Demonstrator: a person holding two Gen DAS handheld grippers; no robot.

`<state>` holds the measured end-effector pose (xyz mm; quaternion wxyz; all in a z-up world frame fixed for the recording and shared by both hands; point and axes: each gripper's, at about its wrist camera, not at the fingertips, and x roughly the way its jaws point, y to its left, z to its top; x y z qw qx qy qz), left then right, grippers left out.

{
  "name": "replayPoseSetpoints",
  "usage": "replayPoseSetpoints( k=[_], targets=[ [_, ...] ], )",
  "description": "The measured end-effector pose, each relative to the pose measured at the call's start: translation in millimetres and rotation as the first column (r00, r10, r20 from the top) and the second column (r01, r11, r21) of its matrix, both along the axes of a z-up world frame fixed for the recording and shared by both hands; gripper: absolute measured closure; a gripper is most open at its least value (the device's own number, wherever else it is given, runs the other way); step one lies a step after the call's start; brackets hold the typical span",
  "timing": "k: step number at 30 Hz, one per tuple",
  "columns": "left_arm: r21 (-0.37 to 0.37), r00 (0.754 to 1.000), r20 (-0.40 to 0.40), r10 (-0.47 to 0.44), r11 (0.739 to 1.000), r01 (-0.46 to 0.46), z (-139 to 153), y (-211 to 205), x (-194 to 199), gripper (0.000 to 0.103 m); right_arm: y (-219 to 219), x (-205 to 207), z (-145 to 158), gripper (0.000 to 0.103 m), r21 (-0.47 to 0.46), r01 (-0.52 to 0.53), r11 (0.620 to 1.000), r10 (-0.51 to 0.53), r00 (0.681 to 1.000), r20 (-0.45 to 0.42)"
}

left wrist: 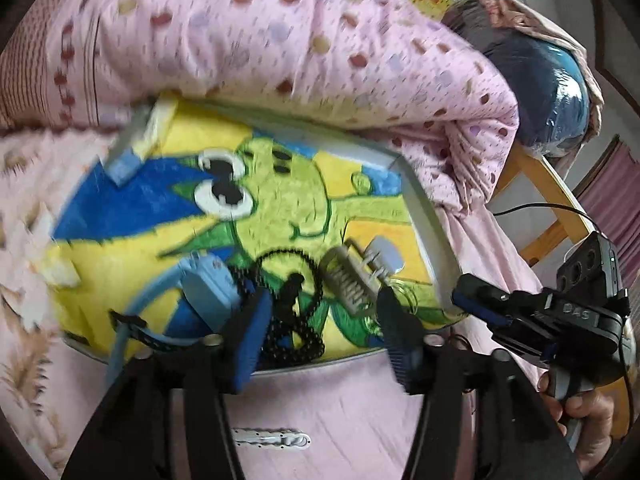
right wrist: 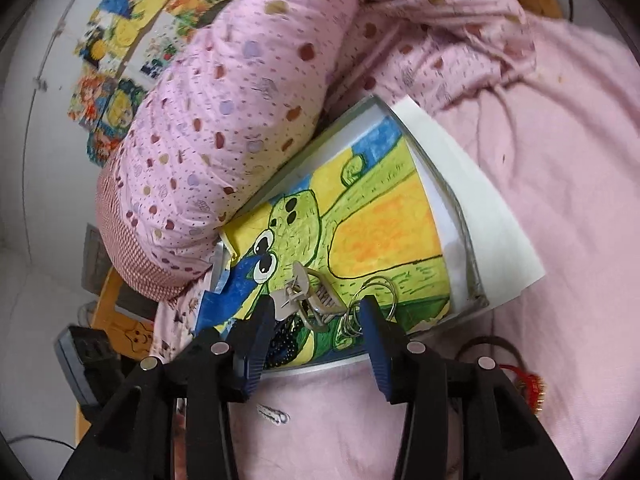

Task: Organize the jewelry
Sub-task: 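Lift both tools away from the tray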

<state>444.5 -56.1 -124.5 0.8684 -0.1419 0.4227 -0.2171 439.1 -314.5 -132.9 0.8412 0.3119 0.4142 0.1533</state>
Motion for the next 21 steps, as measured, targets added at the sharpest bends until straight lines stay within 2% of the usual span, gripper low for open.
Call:
replayPoseSetpoints(
  k=[2,3,4,10,11,12,14,18,21],
  targets=[
    [0.019,1.000,0.025,0.007,1.000,-0.008,8,-1,-4,0.045,1,-9,11,0.060,-0.039,-0.007,0.999,0.008,1.000,0.024],
    [0.023,0.999,0.036,0.013,1.000,-0.014,13,-1,-5,0.038,1,-15,19,0.056,-0.067,-0.009,0.998,0.012,0.999,0.040],
    [0.021,0.999,0.049,0.020,1.000,-0.021,17,0,-8,0.036,2,-21,25,0.048,-0.095,-0.006,0.995,0.011,0.998,0.054],
    [0.067,0.991,0.125,0.050,0.996,-0.059,47,1,-32,0.035,11,-64,66,0.028,-0.270,0.010,0.963,0.034,0.987,0.156],
    [0.079,0.988,0.147,0.055,0.995,-0.068,54,2,-40,0.028,12,-71,71,0.027,-0.285,0.014,0.959,0.036,0.985,0.167],
    [0.086,0.985,0.162,0.060,0.994,-0.074,59,2,-47,0.014,13,-78,76,0.024,-0.297,0.020,0.955,0.035,0.983,0.179],
    [0.075,0.973,0.208,0.096,0.991,-0.113,70,5,-64,0.004,16,-96,86,0.022,-0.332,0.037,0.943,0.033,0.978,0.204],
    [0.061,0.964,0.238,0.120,0.988,-0.139,83,8,-96,0.004,23,-130,104,0.009,-0.400,0.070,0.914,0.038,0.966,0.257],
    [0.080,0.951,0.273,0.144,0.982,-0.172,89,12,-124,0.004,28,-157,116,0.004,-0.444,0.090,0.891,0.051,0.954,0.296]
  ],
)
